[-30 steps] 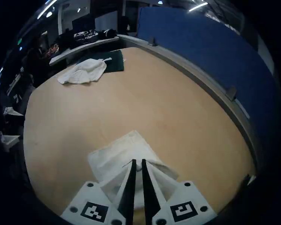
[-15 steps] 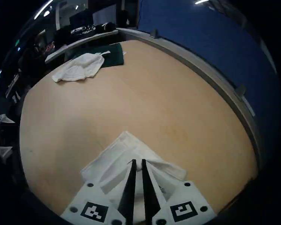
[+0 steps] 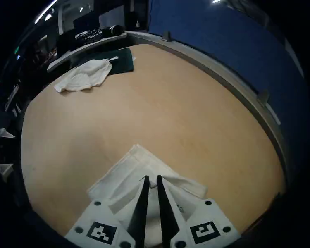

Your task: Fold towel

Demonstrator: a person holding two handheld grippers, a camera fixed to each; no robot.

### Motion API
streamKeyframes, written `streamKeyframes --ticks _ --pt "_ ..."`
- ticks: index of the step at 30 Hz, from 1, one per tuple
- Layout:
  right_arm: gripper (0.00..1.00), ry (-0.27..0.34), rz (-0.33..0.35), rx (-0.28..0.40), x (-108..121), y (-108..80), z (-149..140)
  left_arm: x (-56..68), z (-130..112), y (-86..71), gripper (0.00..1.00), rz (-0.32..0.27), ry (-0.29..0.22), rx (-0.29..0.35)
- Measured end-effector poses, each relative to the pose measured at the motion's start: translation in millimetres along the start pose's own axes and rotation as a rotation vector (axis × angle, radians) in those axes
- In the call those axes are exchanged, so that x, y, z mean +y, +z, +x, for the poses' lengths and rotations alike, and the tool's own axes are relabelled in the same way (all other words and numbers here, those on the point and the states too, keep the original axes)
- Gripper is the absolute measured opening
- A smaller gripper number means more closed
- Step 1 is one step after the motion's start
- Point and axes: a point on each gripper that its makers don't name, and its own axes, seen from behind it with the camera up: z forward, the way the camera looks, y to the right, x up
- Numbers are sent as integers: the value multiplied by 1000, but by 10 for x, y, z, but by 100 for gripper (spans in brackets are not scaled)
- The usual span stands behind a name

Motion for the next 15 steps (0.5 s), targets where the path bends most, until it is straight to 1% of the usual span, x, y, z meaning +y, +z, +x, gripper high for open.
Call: streamKeyframes --ticks 5,15 --pt "19 -1 -3 6 2 -29 3 14 6 3 95 -2 2 0" --pt "32 14 -11 30 39 -103 7 46 27 9 95 -5 7 3"
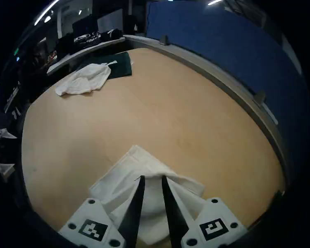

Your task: Fold towel

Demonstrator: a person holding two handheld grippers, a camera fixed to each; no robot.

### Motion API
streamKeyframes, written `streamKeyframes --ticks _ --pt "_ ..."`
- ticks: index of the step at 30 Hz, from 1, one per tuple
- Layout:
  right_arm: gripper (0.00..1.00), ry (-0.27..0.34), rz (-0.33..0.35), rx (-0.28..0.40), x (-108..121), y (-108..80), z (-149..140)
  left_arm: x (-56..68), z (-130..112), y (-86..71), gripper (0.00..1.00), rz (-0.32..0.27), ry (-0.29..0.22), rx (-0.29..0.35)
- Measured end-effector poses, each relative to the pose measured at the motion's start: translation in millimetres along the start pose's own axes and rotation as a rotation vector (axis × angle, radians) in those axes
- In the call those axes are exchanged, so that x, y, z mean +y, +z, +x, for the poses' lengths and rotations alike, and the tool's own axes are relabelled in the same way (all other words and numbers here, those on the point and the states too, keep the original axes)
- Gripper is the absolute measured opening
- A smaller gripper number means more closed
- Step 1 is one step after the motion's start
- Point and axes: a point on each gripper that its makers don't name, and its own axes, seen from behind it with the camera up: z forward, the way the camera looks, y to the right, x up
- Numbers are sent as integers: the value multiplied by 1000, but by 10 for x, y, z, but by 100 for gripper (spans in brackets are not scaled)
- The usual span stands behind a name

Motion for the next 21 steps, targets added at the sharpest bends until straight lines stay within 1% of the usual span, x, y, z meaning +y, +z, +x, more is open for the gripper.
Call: streamKeyframes --ticks 4,10,12,15,20,21 --pt "35 4 -3 9 11 -38 -9 14 4 0 95 -1 3 0" --pt "50 7 -1 22 12 -120 -18 45 3 7 95 -5 6 0" --pt "57 7 -1 26 16 -145 -20 58 5 13 95 -7 8 0" --pt "64 10 -3 35 24 -184 -18 79 15 23 95 -10 12 1" --pt "71 18 -8 55 47 -291 -29 102 32 31 95 -13 15 2" --pt "75 21 -10 58 57 -318 -41 107 37 31 95 -14 15 3"
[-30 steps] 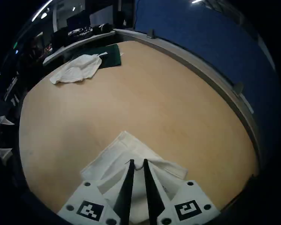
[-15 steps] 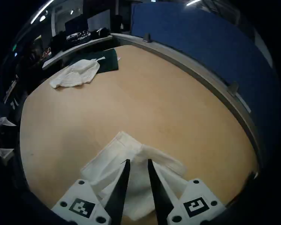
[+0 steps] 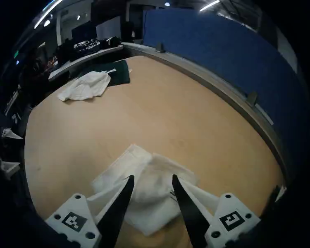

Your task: Fold towel

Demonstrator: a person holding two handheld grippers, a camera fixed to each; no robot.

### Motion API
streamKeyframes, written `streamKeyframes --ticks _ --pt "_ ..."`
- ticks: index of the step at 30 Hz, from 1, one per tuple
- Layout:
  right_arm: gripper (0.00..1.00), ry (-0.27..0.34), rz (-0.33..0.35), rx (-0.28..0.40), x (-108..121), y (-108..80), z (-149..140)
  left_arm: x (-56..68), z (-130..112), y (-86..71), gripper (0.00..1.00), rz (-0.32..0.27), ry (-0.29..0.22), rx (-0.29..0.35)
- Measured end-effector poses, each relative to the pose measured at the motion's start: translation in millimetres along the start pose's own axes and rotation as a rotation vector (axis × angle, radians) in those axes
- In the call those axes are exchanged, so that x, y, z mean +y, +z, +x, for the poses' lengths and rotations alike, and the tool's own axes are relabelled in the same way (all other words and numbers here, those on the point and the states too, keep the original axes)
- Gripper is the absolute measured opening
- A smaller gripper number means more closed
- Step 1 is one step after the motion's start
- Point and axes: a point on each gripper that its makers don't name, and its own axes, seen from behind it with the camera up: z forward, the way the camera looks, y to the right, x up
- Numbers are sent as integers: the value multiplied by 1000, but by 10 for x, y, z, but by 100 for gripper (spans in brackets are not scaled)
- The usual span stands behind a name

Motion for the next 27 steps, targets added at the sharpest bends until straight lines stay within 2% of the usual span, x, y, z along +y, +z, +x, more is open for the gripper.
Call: streamKeyframes --ticks 5,12,20,27 --pt "78 15 -12 6 57 -127 -110 17 20 3 95 -2 5 2" --pt "99 47 -32 -3 113 -326 -427 39 33 5 95 -6 12 2" --pt "100 49 -51 -33 122 -485 -794 74 44 21 95 -13 20 2" --pt "100 58 -46 -32 104 -486 -867 119 45 13 95 -20 25 3"
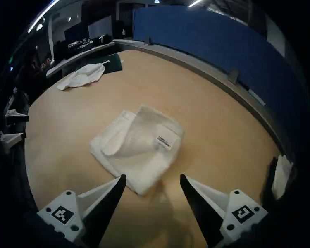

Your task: Fold towel

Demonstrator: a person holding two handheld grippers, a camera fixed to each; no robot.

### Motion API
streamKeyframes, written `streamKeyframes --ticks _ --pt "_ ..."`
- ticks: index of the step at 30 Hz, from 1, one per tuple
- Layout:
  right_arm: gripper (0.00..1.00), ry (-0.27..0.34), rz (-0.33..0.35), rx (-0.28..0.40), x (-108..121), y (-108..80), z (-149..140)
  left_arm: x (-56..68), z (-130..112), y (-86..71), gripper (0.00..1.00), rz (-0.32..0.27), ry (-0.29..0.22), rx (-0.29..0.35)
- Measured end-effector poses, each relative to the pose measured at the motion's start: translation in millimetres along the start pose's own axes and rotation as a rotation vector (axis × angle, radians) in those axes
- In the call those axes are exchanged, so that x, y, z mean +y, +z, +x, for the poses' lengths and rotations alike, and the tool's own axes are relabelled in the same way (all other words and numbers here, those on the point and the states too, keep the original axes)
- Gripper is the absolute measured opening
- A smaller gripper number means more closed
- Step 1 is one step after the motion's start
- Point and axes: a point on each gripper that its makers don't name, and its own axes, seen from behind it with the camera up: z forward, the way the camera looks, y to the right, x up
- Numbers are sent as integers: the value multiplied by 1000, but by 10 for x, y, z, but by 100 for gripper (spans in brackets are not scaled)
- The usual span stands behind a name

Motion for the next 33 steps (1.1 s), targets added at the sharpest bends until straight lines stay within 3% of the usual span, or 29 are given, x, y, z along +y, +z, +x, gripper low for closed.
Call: streamKeyframes --ticks 18,26,31,33 --pt "100 -18 26 -66 -177 204 -414 -13 -36 16 95 0 -5 -4" --pt "100 -17 32 -69 -203 238 -440 -21 -52 27 95 1 -7 -5" --pt "96 -20 35 -72 -202 245 -444 -22 -53 25 95 2 -8 -6" --pt "90 -20 36 -73 -200 248 -445 -22 -52 22 95 3 -8 -5"
